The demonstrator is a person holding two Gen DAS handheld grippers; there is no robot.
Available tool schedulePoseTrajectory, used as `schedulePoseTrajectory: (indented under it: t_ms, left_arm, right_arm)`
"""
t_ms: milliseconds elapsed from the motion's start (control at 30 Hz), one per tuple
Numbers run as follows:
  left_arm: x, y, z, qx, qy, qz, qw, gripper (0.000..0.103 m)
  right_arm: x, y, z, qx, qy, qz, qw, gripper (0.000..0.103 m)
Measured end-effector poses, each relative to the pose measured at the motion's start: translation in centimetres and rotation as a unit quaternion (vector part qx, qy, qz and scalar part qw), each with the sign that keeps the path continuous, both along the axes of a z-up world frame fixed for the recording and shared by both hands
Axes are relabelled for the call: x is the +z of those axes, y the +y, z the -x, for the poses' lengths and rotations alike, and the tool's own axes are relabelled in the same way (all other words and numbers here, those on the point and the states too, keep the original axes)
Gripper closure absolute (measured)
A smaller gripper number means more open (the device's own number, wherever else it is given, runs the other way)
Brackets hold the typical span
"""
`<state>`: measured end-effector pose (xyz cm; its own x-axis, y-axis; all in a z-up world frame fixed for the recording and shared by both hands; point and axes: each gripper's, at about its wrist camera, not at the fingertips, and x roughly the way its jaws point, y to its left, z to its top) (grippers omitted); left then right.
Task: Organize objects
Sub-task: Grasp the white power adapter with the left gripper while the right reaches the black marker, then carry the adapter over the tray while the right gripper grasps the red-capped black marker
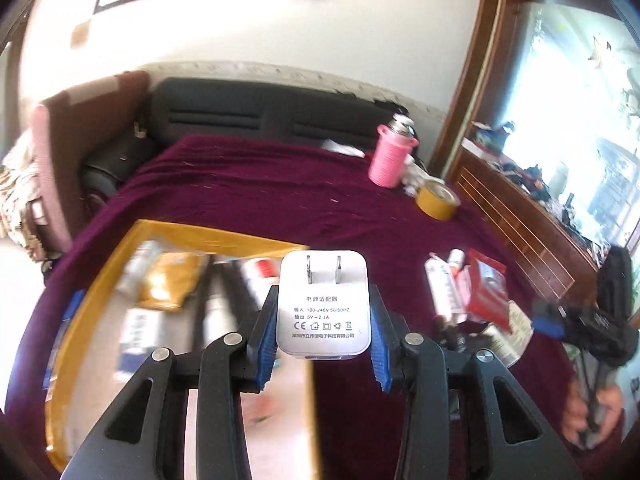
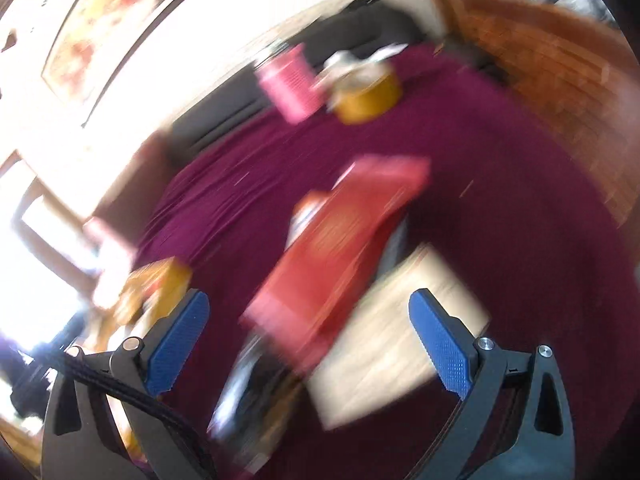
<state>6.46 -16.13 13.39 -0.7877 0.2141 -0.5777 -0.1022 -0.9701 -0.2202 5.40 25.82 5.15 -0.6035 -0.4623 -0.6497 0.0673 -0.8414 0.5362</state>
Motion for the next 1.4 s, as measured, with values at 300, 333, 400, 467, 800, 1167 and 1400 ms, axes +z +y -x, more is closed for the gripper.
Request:
schedulePoseTrajectory:
  t_ms: [300,333,400,467,800,1167,1400]
  left_arm:
    - [-2.1,-5.4,-3.3,0.028,-0.007,-0.044,0.9986,0.069]
    - [-2.2,-5.8,-3.7,0.029,-0.005,-0.050,0.9983,0.069]
    - [-2.2,-6.2,-4.3,0.029,-0.002,-0.054,0.9981,0.069]
    - [-2.3,-6.6,-5.0,0.029,0.000,-0.055,0.9981,0.069]
    - [-3.1,-7.4,-5.7,0.023,-0.006,-0.057,0.9981,0.069]
    - [-3.8,-8.1,-6.1,0.033,-0.020,-0.059,0.9975,0.069]
    - [-4.1,-7.9,-5.9,0.037,-0.030,-0.058,0.9972,0.069]
  right_arm:
    - [0.5,-5.5,-2.2,0.043,-0.011,-0.017,0.999,0.002]
    - [1.0,-6.3,-2.2,0.053,-0.003,-0.020,0.998,0.002]
    - [1.5,-8.7,-1.7,0.084,-0.003,-0.035,0.996,0.002]
    - [0.4,-10.2,-0.3,0.102,-0.032,-0.033,0.994,0.004]
    - [-3.5,-12.4,2.5,0.042,-0.084,-0.195,0.976,0.045]
    - [-5.3,-15.9,1.8,0.050,-0.037,-0.309,0.949,0.083]
    - [-4.6,-12.6,1.6,0.042,-0.035,-0.206,0.977,0.090]
